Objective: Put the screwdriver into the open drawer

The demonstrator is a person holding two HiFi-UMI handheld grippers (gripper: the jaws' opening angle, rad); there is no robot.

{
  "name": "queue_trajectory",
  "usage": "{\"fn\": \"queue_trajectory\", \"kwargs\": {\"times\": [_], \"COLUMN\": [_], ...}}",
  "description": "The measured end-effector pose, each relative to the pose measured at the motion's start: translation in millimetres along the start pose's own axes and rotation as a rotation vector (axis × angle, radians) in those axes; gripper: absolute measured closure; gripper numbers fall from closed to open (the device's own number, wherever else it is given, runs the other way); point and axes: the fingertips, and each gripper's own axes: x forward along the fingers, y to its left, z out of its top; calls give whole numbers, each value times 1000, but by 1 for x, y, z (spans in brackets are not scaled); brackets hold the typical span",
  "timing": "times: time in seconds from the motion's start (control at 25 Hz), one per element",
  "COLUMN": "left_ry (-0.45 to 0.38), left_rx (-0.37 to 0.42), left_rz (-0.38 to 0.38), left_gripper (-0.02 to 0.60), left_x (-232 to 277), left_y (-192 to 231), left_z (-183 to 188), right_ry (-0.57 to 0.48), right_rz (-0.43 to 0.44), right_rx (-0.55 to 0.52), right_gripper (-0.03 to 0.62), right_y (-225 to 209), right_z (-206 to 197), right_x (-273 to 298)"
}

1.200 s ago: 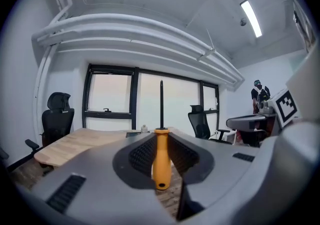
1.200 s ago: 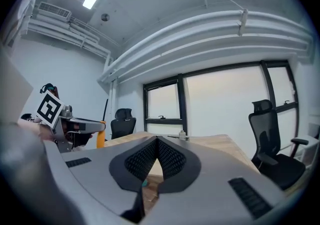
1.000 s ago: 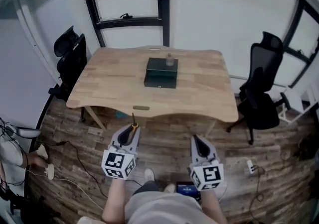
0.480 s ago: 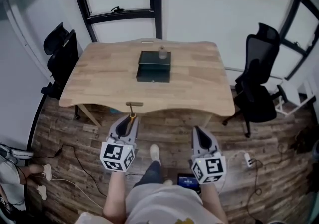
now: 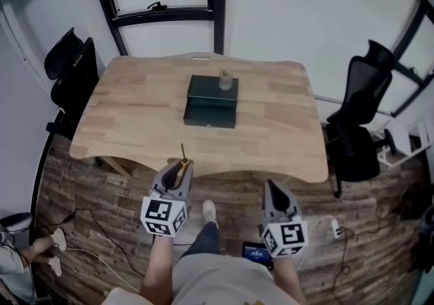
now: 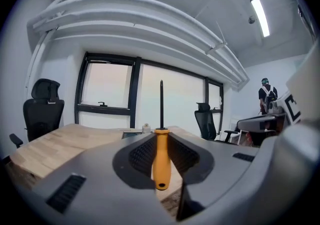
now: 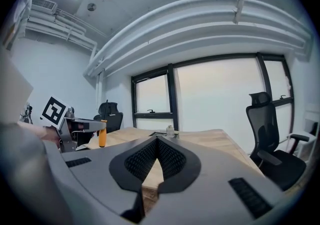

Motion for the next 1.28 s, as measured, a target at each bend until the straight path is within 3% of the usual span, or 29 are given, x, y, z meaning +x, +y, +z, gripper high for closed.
{"fn": "queue_trajectory", "kwargs": {"times": [0.2,0.36,0.64,0.92,1.28], "left_ry": [11,28,59,63,68], "left_rx": [-51,-48,-45,-101,-74], "left_rz": [-35,-61,-65,-94,-124], "left_gripper": [514,513,514,513,514], "left_x": [72,122,170,184,197], "left_y": [42,73,127,144,141], "left_z": [9,16,14,7,7], "right_ry": [40,71,92,115,82], "right_rz": [-20,-18,-17,-28,-82], "right_rx": [2,-9,-23,-19,-15], "right_gripper": [599,599,599,599,599], "right_y": [-13,-18,-16,-10,-23], "right_z": [11,20,28,24,30], "right_x": [72,133,215,230,239]}}
